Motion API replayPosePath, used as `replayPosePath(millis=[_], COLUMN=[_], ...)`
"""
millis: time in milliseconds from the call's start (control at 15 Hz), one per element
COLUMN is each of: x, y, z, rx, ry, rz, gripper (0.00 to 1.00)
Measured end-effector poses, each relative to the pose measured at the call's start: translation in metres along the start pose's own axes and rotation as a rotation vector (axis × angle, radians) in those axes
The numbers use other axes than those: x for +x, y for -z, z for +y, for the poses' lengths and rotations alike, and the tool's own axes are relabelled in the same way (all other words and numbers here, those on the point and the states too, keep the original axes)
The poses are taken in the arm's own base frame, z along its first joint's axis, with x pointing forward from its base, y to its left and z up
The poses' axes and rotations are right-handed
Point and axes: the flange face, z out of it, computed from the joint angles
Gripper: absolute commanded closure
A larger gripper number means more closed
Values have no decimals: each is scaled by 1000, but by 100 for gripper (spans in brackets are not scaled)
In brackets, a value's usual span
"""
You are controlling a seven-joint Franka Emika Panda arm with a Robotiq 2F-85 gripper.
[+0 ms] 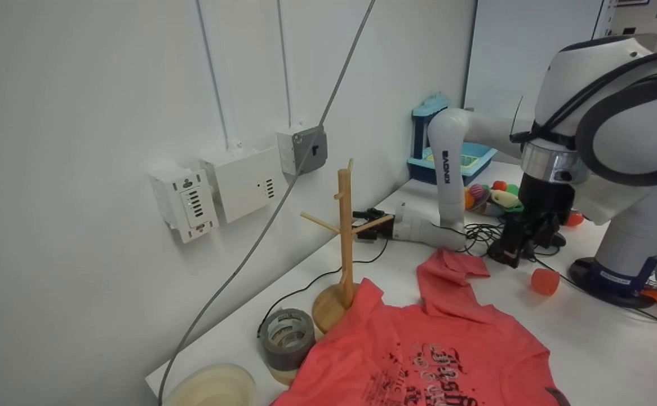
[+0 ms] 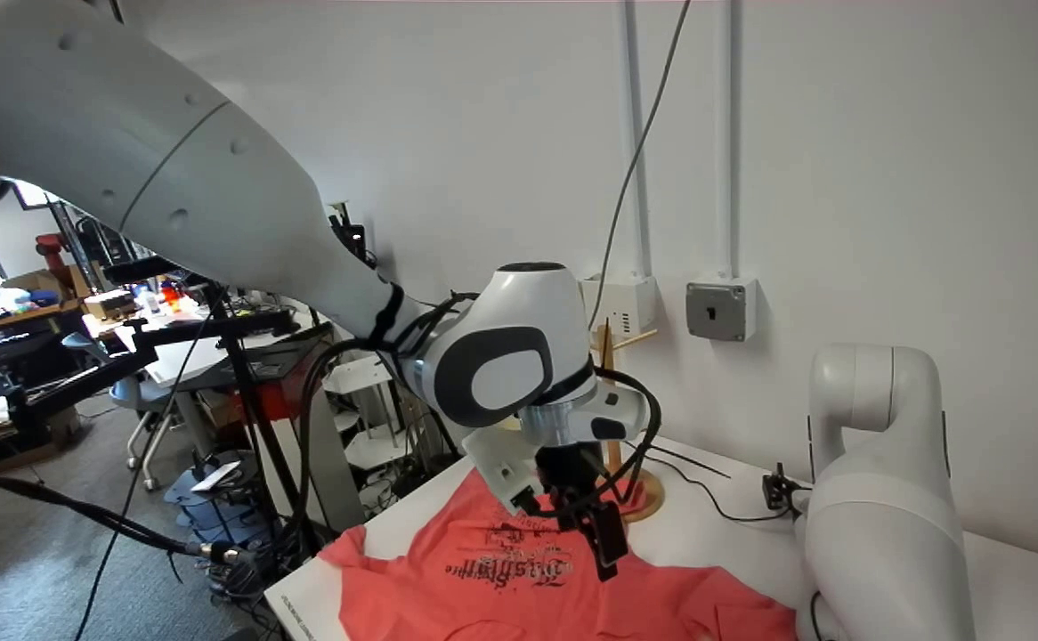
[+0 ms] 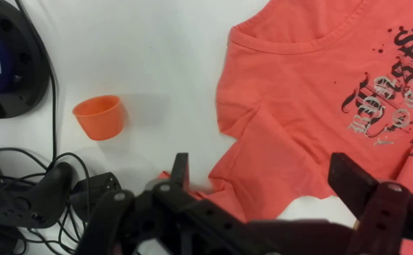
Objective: Position the sweater's sleeves on its chest
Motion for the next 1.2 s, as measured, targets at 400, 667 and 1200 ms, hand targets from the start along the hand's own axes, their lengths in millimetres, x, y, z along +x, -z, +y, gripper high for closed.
replayPosePath(millis=[400, 667, 1200], x=[32, 55, 60], y=[-51, -72, -82], z=[3, 10, 4], rx=[4, 25, 27], ry=[-156, -278, -289], rz=[-2, 20, -12], gripper=[0, 0, 0])
